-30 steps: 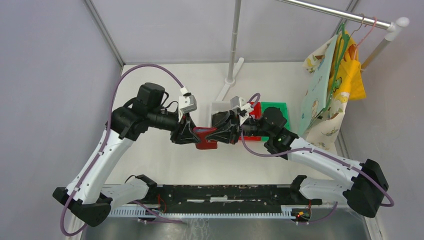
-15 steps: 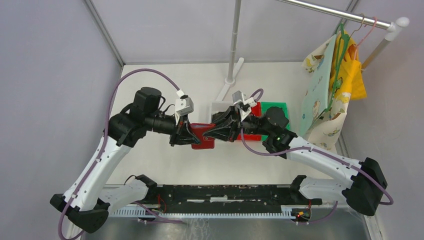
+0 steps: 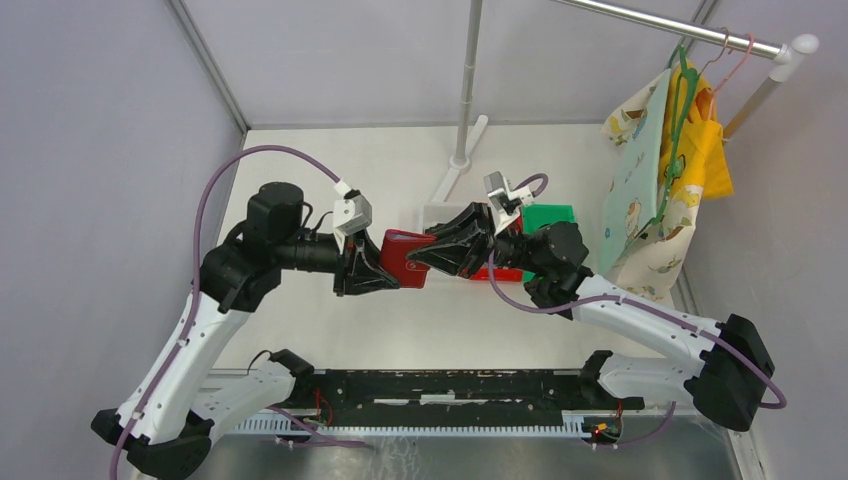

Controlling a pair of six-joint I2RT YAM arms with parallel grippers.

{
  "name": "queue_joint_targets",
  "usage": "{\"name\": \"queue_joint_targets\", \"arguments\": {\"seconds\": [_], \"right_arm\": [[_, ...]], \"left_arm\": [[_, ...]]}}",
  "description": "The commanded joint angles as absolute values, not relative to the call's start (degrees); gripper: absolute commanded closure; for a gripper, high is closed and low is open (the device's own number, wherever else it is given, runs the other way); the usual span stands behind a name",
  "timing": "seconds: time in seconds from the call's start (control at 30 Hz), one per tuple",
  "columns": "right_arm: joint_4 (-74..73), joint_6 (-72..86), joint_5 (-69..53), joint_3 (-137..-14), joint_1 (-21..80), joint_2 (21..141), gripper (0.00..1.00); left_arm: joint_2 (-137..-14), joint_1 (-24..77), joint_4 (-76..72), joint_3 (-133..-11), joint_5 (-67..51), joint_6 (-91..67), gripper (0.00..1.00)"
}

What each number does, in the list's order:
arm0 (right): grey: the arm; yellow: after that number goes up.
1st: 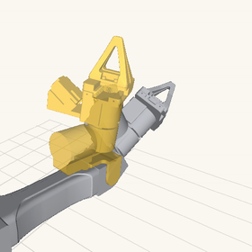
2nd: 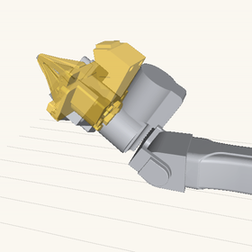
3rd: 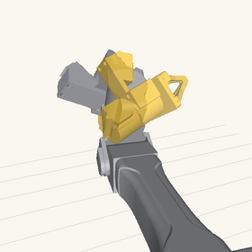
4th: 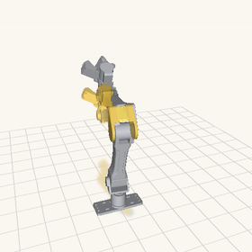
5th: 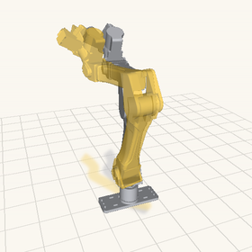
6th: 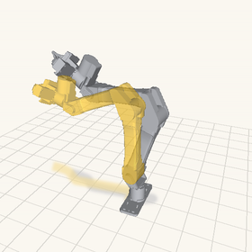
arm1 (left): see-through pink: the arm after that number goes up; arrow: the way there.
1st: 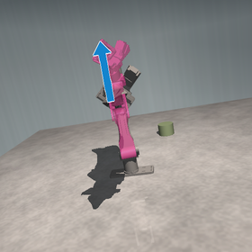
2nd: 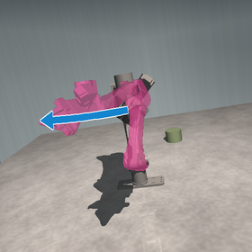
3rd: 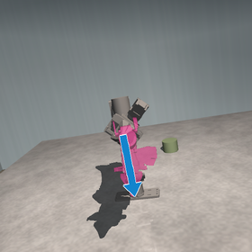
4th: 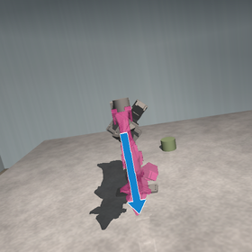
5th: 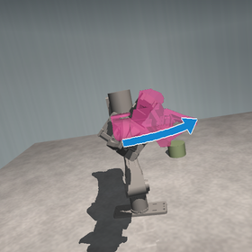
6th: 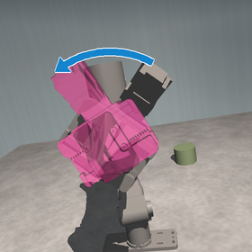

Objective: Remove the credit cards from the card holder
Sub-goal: Open the card holder.

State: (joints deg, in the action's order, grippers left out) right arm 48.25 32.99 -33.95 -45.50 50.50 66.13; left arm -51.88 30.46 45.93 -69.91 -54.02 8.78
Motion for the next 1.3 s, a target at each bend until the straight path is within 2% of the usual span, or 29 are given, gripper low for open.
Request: {"name": "queue_joint_targets", "arguments": {"seconds": [0.0,0.13,0.17,0.2,0.23,0.3,0.37,0.5,0.73,0.87,1.27], "right_arm": [[57.42,35.67,-30.57,-46.93,49.92,66.00,1.00],[56.23,35.30,-29.98,-46.32,49.92,65.75,1.00],[55.24,35.00,-29.33,-46.40,49.94,65.68,0.92],[53.14,34.47,-27.92,-46.64,49.93,65.58,0.78],[50.49,33.28,-26.19,-47.11,49.92,65.21,0.56],[41.95,29.24,-18.73,-48.30,49.93,63.84,0.31],[35.26,24.97,-9.19,-48.58,49.93,61.59,0.23],[29.54,16.92,2.53,-47.28,49.99,57.35,0.21],[28.03,6.88,2.55,-46.16,52.17,55.20,0.28],[27.07,-0.52,1.99,-48.23,56.38,57.87,0.36],[25.73,-15.37,6.36,-50.82,66.03,62.97,0.40]], "left_arm": [[-51.03,30.60,43.03,-69.62,-55.94,3.99,0.72],[-50.28,30.61,39.93,-69.96,-53.24,1.75,0.97],[-50.15,30.63,39.32,-69.89,-52.63,1.22,0.98],[-50.12,30.64,38.89,-69.75,-52.12,0.70,0.98],[-50.15,30.63,38.73,-69.64,-51.11,0.26,0.98],[-50.35,30.60,38.64,-69.34,-47.97,-1.83,0.98],[-50.45,30.58,38.54,-68.66,-44.62,-3.66,0.98],[-50.49,30.53,37.78,-67.09,-39.27,-8.20,0.98],[-52.61,30.07,37.00,-66.37,-35.09,-13.77,0.98],[-53.44,29.70,37.33,-66.69,-35.53,-16.59,0.98],[-56.11,26.88,41.22,-68.94,-44.06,-18.91,0.98]]}}
